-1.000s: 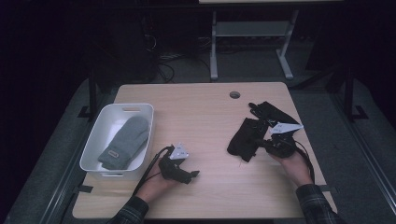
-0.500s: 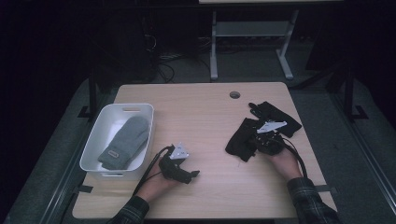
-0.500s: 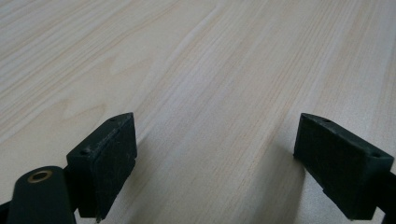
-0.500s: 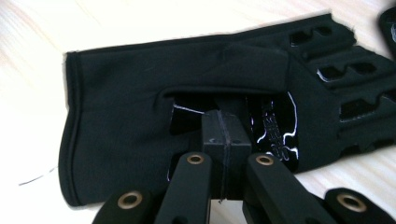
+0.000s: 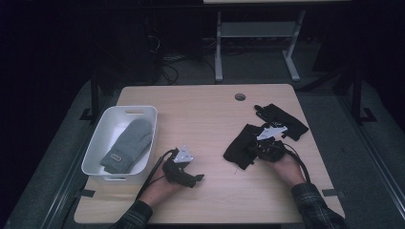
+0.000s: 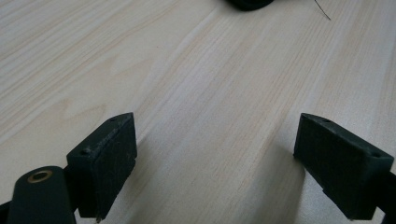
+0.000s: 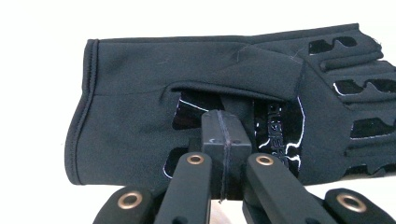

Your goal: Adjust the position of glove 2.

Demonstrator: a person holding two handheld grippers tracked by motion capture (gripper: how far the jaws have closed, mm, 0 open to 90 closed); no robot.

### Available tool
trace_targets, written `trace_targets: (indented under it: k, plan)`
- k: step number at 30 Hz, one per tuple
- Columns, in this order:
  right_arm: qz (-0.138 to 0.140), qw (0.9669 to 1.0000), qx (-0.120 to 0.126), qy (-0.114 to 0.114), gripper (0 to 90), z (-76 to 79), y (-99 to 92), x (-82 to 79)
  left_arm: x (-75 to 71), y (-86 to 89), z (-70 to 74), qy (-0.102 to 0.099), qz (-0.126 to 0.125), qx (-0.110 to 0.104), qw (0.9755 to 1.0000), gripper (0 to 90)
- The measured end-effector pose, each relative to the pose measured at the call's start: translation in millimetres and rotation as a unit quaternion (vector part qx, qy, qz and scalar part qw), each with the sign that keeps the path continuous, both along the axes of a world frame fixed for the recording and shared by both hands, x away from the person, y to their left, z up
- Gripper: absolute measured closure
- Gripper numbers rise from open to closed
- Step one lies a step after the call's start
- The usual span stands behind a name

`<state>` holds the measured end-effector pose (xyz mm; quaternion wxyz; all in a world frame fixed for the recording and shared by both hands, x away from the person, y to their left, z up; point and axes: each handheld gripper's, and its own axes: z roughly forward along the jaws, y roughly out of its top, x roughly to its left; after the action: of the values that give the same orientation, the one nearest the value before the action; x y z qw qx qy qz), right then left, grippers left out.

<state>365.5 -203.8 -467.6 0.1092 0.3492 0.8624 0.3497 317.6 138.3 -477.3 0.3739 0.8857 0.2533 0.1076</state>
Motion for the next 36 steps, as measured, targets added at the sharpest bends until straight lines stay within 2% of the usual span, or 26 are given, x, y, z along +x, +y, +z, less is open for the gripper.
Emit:
trace_targets:
  k: [9, 19, 26, 31, 32, 33, 36]
  plan:
    - [0.039, 0.9992, -0.001, 0.003, 90.0, 0.8, 18.5, -8.0, 0.0, 0.0, 0.0, 0.0, 0.0, 0.0, 1.0, 12.2]
    - [0.083, 0.9964, -0.003, 0.011, 90.0, 2.5, 37.9, -19.5, 0.2, 0.0, 0.1, 0.0, 0.0, 0.001, 1.0, 12.2]
    - [0.118, 0.9928, 0.0, 0.019, 90.0, 3.5, 53.8, -31.6, 0.3, 0.1, 0.1, 0.0, 0.0, 0.002, 1.0, 12.2]
    - [0.149, 0.9885, -0.016, 0.018, 90.0, 5.7, 61.2, -44.5, 0.4, 0.1, 0.0, -0.002, 0.0, 0.003, 1.0, 12.2]
    - [0.152, 0.9882, -0.016, 0.015, 90.0, 6.8, 62.1, -46.6, -0.3, -0.9, -0.6, 0.0, 0.004, -0.006, 1.0, 12.2]
    - [0.153, 0.988, -0.017, 0.009, 90.0, 8.5, 61.4, -47.2, 0.3, -0.1, -0.3, -0.002, 0.001, 0.0, 1.0, 12.2]
    - [0.128, 0.9918, 0.011, -0.001, 90.0, 18.6, 51.0, -44.6, 0.1, -0.5, -0.7, -0.002, 0.003, -0.004, 1.0, 12.2]
